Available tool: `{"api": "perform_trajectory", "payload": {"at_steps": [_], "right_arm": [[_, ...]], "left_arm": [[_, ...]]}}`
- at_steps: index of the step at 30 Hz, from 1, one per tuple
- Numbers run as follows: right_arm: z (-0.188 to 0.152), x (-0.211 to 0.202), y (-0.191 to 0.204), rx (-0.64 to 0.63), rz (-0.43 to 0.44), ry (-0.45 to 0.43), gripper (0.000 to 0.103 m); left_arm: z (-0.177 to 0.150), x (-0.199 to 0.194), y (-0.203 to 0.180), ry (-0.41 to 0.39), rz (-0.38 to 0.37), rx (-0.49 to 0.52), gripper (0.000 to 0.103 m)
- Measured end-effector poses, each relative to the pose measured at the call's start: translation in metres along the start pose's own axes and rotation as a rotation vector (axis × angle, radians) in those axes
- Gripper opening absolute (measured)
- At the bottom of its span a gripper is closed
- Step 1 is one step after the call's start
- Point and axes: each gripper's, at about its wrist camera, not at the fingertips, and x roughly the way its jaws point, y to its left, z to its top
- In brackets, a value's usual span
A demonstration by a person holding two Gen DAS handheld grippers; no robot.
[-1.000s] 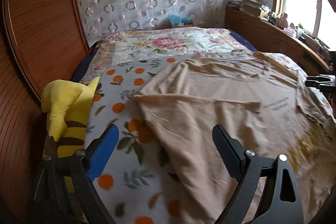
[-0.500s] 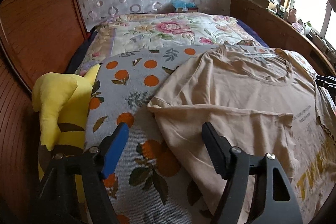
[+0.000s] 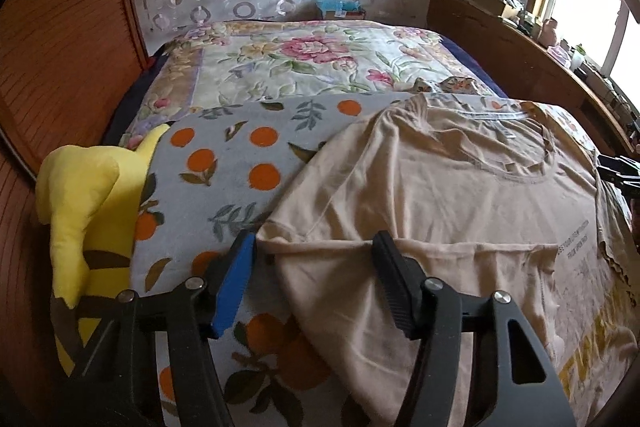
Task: Fold small clothes
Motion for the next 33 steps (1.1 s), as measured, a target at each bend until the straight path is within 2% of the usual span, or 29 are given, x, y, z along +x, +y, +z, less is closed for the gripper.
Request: {"api": "perform_trajectory", "payload": {"at_steps": [3, 4, 6, 8, 9, 10, 12, 14, 19, 26, 28, 30, 31, 33], "right_arm": [[0.0, 0.0, 0.0, 0.0, 0.0, 0.0, 0.068], [0.0, 0.0, 0.0, 0.0, 0.001, 0.0, 0.068], [0.0, 0.001, 0.0, 0.0, 0.0, 0.0, 0.068], [0.0, 0.001, 0.0, 0.0, 0.0, 0.0, 0.068], [0.0, 0.001, 0.0, 0.0, 0.0, 0.0, 0.068], [0.0, 0.001, 0.0, 0.0, -0.001, 0.0, 0.068], [0.0, 0.001, 0.0, 0.0, 0.0, 0.0, 0.068], [0.0, 0.001, 0.0, 0.0, 0.0, 0.0, 0.069], [0.0, 0.001, 0.0, 0.0, 0.0, 0.0, 0.069], [0.005, 0.005, 0.001, -0.01, 0.013, -0.001, 0.067], [0.008, 0.007, 0.002, -0.024, 0.046, -0.01, 0.052], [0.011, 0.007, 0.002, -0.019, 0.074, -0.011, 0.011], [0.013, 0.008, 0.002, -0.012, 0.095, 0.0, 0.007], [0.013, 0.005, 0.005, -0.01, 0.115, -0.007, 0.006]], "left_arm": [[0.001, 0.001, -0.003, 0.001, -0.012, 0.008, 0.06], [0.002, 0.0, -0.004, -0.001, -0.013, 0.014, 0.049], [0.003, 0.0, -0.005, -0.001, -0.004, 0.016, 0.041], [0.005, 0.0, -0.004, -0.001, -0.002, 0.011, 0.027], [0.005, 0.0, -0.003, 0.0, -0.008, 0.004, 0.015], [0.006, 0.0, -0.003, 0.004, -0.02, -0.003, 0.01], [0.006, -0.006, -0.006, -0.015, -0.034, -0.003, 0.008], [0.005, -0.023, -0.015, -0.072, -0.047, 0.011, 0.008], [0.002, -0.069, -0.045, -0.157, -0.108, 0.055, 0.008], [-0.013, -0.093, -0.06, -0.187, -0.127, 0.078, 0.008], [-0.018, -0.094, -0.061, -0.189, -0.126, 0.08, 0.008], [-0.023, -0.098, -0.064, -0.192, -0.129, 0.08, 0.008], [-0.026, -0.101, -0.065, -0.195, -0.13, 0.082, 0.008], [-0.032, -0.11, -0.068, -0.208, -0.13, 0.086, 0.008]]}}
